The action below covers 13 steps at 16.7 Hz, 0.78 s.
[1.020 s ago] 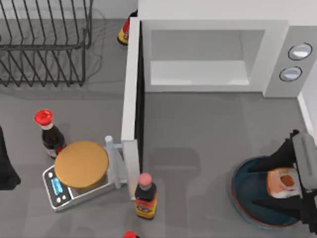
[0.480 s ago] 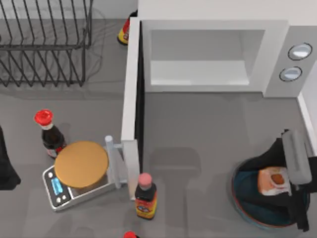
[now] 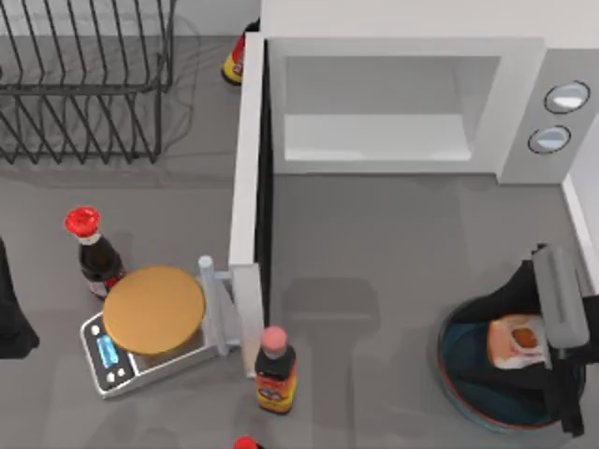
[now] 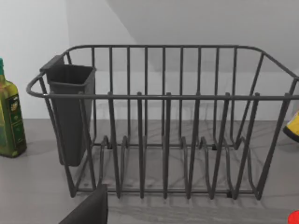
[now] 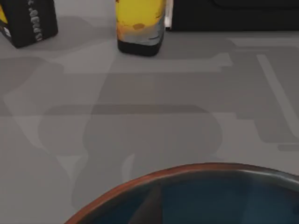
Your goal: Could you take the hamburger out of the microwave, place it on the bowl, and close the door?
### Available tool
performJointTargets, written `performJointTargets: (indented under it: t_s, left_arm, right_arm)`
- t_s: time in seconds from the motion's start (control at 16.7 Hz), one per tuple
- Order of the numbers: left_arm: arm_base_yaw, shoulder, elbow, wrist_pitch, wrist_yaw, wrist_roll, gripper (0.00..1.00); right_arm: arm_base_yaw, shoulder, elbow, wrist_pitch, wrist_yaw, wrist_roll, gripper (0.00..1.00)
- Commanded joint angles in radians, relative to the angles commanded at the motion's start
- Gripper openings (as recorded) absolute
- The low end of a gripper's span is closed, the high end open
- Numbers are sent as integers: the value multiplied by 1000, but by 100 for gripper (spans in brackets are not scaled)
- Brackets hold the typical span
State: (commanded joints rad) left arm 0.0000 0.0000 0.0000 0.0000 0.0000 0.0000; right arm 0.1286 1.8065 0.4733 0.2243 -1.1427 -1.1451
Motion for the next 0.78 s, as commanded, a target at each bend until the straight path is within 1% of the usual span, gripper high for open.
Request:
performJointTargets:
  t_s: [0.48, 0.54, 0.78]
  left_arm:
    - [0, 0, 0, 0, 0, 0, 100]
    - [0, 0, 0, 0, 0, 0, 100]
    - [0, 0, 0, 0, 0, 0, 100]
  right_arm:
    - [0, 0, 0, 0, 0, 0, 98]
    - [0, 0, 0, 0, 0, 0, 100]
    - [0, 0, 0, 0, 0, 0, 100]
